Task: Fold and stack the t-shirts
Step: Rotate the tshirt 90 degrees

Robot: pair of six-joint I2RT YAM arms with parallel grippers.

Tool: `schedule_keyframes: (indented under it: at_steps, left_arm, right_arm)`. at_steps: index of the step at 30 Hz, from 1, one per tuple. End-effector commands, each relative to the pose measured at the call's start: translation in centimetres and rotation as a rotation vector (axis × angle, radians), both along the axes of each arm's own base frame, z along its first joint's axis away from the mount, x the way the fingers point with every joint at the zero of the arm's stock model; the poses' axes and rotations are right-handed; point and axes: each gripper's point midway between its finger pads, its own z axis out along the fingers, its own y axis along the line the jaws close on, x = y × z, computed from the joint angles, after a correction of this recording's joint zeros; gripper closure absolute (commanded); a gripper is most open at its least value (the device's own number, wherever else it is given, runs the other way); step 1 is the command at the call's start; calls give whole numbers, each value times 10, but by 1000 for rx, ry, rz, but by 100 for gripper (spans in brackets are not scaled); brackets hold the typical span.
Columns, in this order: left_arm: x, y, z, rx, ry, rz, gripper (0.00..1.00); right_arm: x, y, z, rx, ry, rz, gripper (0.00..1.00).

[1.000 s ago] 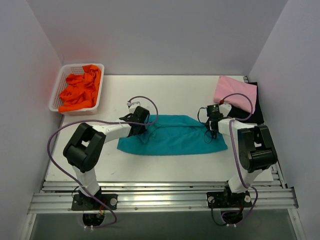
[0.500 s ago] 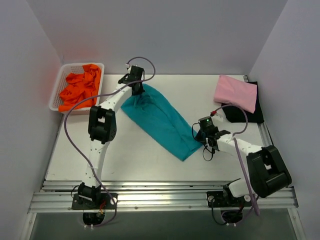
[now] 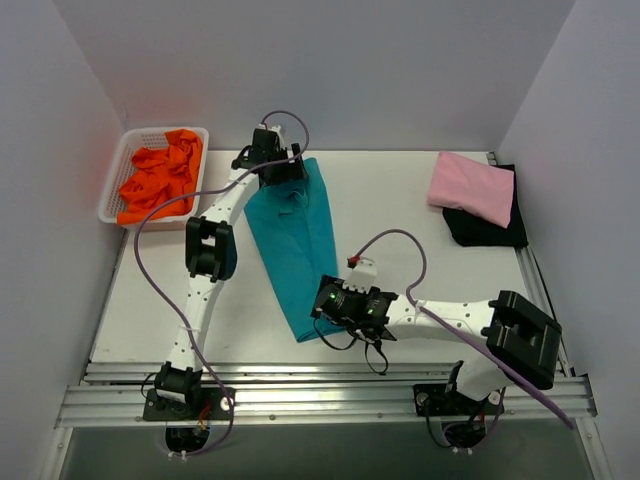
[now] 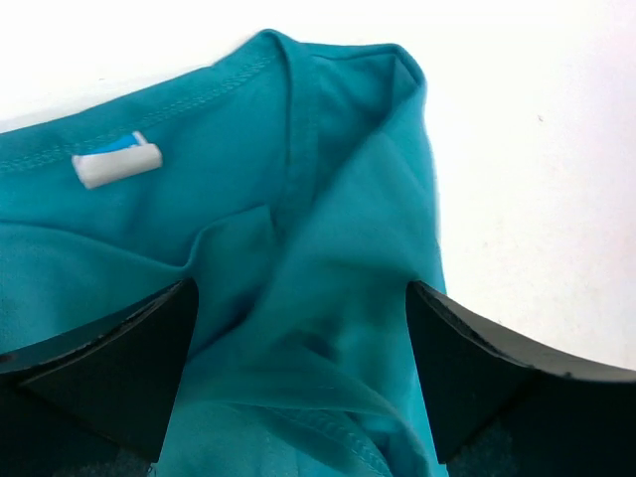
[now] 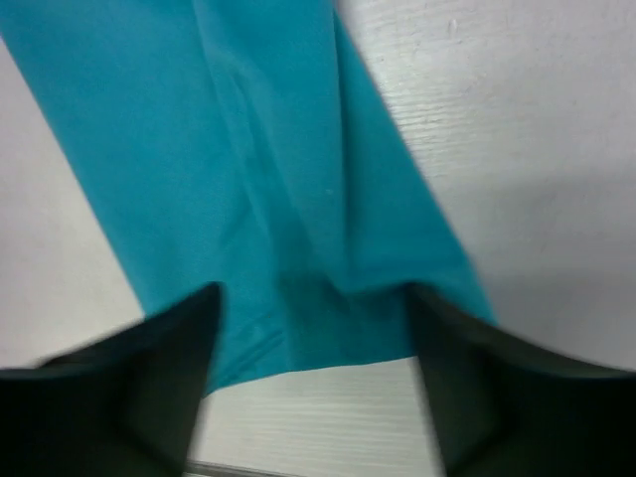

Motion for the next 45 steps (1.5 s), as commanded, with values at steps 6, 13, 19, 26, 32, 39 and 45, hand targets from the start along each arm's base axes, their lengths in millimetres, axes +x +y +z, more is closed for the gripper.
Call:
schedule_keyframes:
  at_steps: [6, 13, 19, 26, 32, 39, 45]
  left_arm:
    - [1, -3, 168, -48, -340, -99, 6]
    - [-15, 41, 223, -26, -398, 22, 6]
    - [-9, 37, 157, -33, -266, -45, 6]
    - [-2, 22, 93, -130, -137, -160, 2]
    - [-10, 11, 65, -235, -108, -224, 1]
    - [-12, 12, 47, -290, -82, -245, 0]
    - [-10, 14, 36, -310, -72, -237, 13]
  right_arm:
    - [21, -19, 74, -170, -238, -148, 0]
    - [55, -11, 135, -219, -405, -192, 0]
    - [89, -23, 148, -237, -409, -230, 0]
    - [96, -48, 153, -248, -418, -264, 0]
    - [105, -63, 145, -278, -405, -278, 0]
    - [111, -66, 130, -298, -376, -269, 0]
    - [113, -69, 123, -319, -364, -268, 0]
